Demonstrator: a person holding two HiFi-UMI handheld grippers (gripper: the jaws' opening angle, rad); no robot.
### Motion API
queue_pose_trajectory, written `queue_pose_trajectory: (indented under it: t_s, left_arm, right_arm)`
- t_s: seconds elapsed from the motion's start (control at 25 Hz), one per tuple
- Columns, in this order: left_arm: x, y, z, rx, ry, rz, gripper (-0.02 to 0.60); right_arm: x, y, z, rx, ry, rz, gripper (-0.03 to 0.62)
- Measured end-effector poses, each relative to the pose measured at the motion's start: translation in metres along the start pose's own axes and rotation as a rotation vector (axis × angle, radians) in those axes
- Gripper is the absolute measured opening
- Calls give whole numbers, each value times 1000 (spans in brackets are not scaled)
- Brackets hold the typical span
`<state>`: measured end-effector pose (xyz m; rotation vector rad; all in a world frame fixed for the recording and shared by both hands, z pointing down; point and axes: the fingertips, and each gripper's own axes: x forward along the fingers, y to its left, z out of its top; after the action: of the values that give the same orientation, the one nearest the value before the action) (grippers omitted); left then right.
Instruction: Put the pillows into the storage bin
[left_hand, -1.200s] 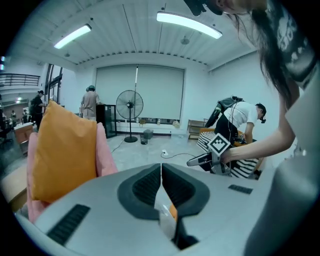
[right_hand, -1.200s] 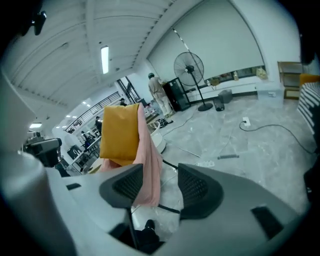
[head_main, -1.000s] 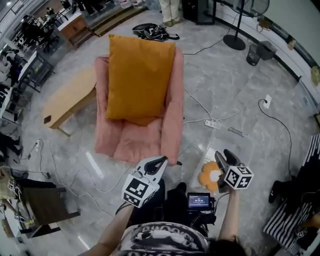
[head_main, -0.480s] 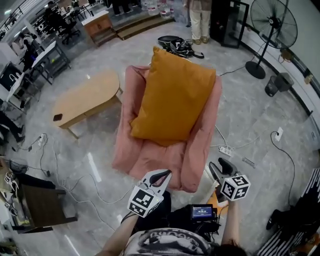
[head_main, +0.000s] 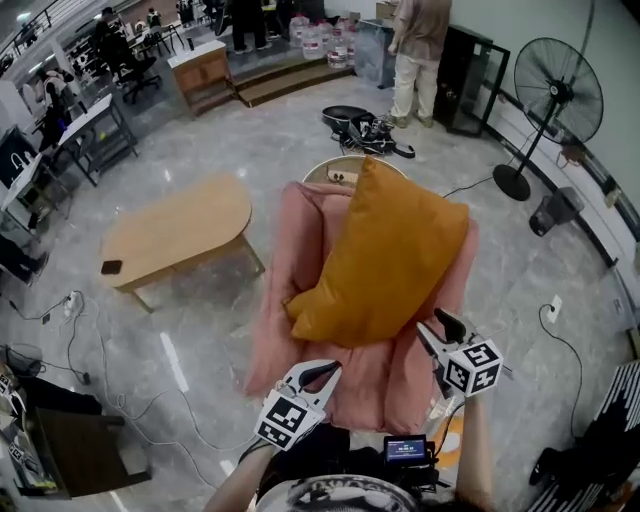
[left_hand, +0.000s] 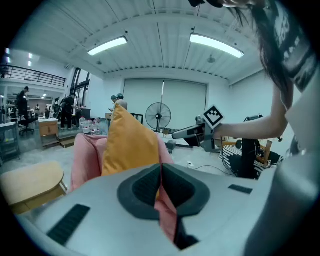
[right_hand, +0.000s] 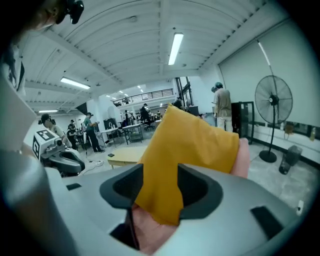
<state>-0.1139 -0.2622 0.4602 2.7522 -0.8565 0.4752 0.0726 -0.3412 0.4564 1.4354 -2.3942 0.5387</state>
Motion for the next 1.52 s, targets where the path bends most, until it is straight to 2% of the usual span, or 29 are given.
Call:
queue_pose_trajectory:
  t_s: [0.16,0.4,0.48,0.6,0.68,0.76,0.92,1.04,1.08,1.16,1.24,1.36,1.52]
  left_arm:
    - [-3,37,5,-7,-24,10,17]
    - [-13,71,12,-38,-50,37,17]
    - [-17,83,11,-53,-58,54,17]
    - [-24,100,4,-79,-57,92,17]
    - [-28,106,-2,-97,-47,117,17]
    - [-32,111,-5,-113,-47,133,17]
    - [-42,120,-11,-138,-26,163,17]
    - [-49,125,-14,-149,-12,189,17]
    - [-51,126,-16,-154,-11,200,17]
    - [-55,127,-19,-165,-10,216,17]
    - [-55,128,-21,-168,-9,223,17]
    - [-52,127,-23,-156,-9,217,17]
    - [-42,124,-17,-134,-6,193,17]
  right_arm:
    - [48,-2,60,-93,-28,-1,216]
    - [109,-20,143,-204,-53,-30,222]
    - [133,-29,170,-214,-71,-41,239]
    - [168,-44,205,-162,-119,-43,249]
    - [189,-52,220,-116,-145,-48,254]
    - [206,-55,233,-113,-155,-52,290]
    - [239,-50,257,-209,-127,-61,361]
    - [266,-53,253,-274,-37,-82,367]
    - [272,-54,248,-304,-5,-96,358]
    - [273,-53,238,-382,29,-129,243]
    - [264,-50,230,-433,20,-148,168]
    - [241,-44,225,-429,-24,-139,123]
    - [206,-34,224,-430,-65,-118,107]
